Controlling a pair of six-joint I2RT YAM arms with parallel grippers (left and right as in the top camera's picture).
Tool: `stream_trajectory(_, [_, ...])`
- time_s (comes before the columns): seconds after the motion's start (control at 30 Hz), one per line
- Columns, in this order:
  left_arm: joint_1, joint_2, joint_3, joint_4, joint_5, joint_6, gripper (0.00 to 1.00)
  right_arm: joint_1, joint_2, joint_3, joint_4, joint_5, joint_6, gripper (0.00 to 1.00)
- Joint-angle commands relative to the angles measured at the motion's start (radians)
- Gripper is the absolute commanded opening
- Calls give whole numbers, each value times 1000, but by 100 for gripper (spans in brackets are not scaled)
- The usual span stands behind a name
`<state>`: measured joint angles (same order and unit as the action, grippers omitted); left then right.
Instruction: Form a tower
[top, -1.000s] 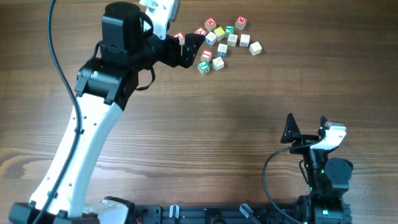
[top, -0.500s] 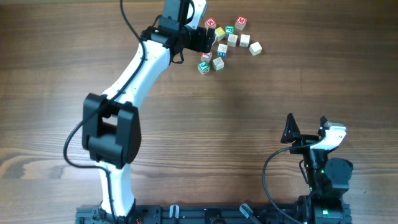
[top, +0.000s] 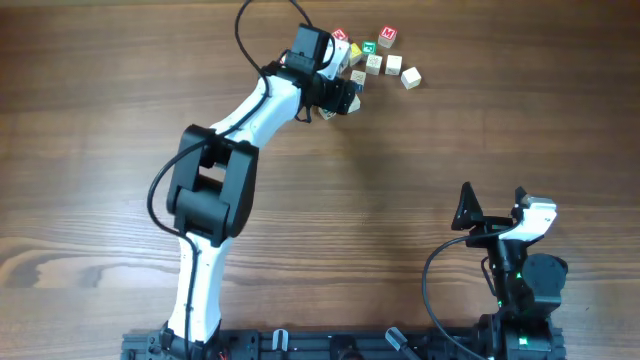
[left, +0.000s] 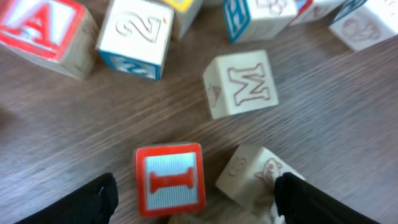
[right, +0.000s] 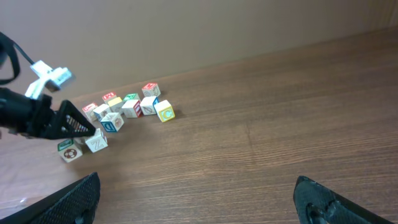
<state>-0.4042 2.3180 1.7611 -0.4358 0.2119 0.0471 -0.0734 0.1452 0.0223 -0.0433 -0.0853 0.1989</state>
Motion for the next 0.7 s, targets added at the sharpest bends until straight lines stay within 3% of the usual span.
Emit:
stream_trajectory(0.0, [5, 27, 20, 23, -49, 24, 81, 3, -3, 2, 5, 6, -14, 100])
stream_trajectory(0.2, [5, 27, 21, 101, -53, -60, 82, 3, -3, 2, 5, 6, -14, 100])
stream_trajectory(0.67, [36, 99, 20, 130, -10, -59, 80, 3, -3, 2, 5, 6, -14, 100])
